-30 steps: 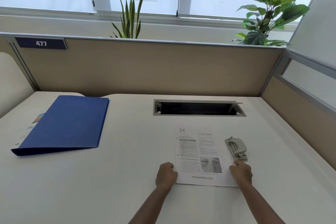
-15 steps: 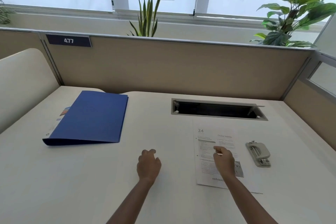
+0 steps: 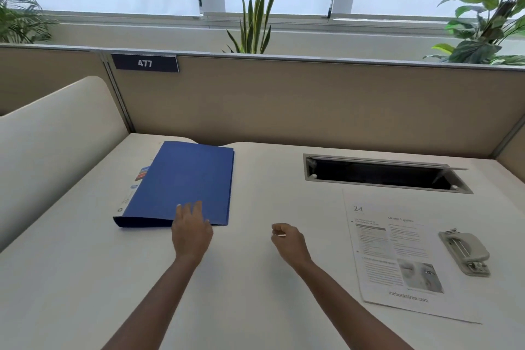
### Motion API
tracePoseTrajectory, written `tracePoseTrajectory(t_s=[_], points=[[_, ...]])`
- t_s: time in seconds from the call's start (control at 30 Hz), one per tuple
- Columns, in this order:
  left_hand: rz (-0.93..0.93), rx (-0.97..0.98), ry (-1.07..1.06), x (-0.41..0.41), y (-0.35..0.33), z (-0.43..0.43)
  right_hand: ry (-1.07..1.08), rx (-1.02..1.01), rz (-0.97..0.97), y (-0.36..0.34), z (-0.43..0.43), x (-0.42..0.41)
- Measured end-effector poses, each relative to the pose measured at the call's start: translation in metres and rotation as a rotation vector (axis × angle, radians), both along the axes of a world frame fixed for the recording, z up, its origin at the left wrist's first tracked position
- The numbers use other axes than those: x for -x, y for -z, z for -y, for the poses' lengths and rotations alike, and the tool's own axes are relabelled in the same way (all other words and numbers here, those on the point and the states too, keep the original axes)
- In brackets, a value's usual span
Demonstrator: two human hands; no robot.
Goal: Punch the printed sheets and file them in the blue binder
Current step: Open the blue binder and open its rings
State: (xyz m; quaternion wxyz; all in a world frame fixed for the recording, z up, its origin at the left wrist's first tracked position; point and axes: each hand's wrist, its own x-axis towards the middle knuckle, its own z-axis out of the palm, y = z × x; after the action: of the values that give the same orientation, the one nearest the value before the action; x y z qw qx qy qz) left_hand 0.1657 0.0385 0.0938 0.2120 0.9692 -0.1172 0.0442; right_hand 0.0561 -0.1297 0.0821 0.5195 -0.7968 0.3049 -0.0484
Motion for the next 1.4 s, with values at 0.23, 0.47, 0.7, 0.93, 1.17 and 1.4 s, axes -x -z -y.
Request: tracePoseTrajectory(t_s=[0.23, 0.47, 0.7, 0.93, 1.17, 1.4], points=[[-0.049, 0.057, -0.191, -0.054, -0.004, -0.054, -0.074, -0.175, -0.039, 0.004, -0.041, -0.053], [-0.212, 0.378, -0.414, -0.082, 0.014, -0.093, 0.007, -0.388, -0.049, 0.007, -0.060, -0.083], [-0.247, 0.487, -0.491, -0.100, 0.017, -0.109, 0.119, -0.561, -0.097, 0.009, -0.061, -0.101], [-0.229, 0.604, -0.544, -0.118, 0.024, -0.124, 0.220, -0.721, -0.050, 0.009, -0.051, -0.102], [-0.197, 0.664, -0.612, -0.113, 0.025, -0.116, 0.159, -0.605, -0.048, 0.011, -0.052, -0.112], [-0.106, 0.748, -0.533, -0.094, 0.024, -0.099, 0.232, -0.533, 0.115, -0.002, -0.042, -0.104]])
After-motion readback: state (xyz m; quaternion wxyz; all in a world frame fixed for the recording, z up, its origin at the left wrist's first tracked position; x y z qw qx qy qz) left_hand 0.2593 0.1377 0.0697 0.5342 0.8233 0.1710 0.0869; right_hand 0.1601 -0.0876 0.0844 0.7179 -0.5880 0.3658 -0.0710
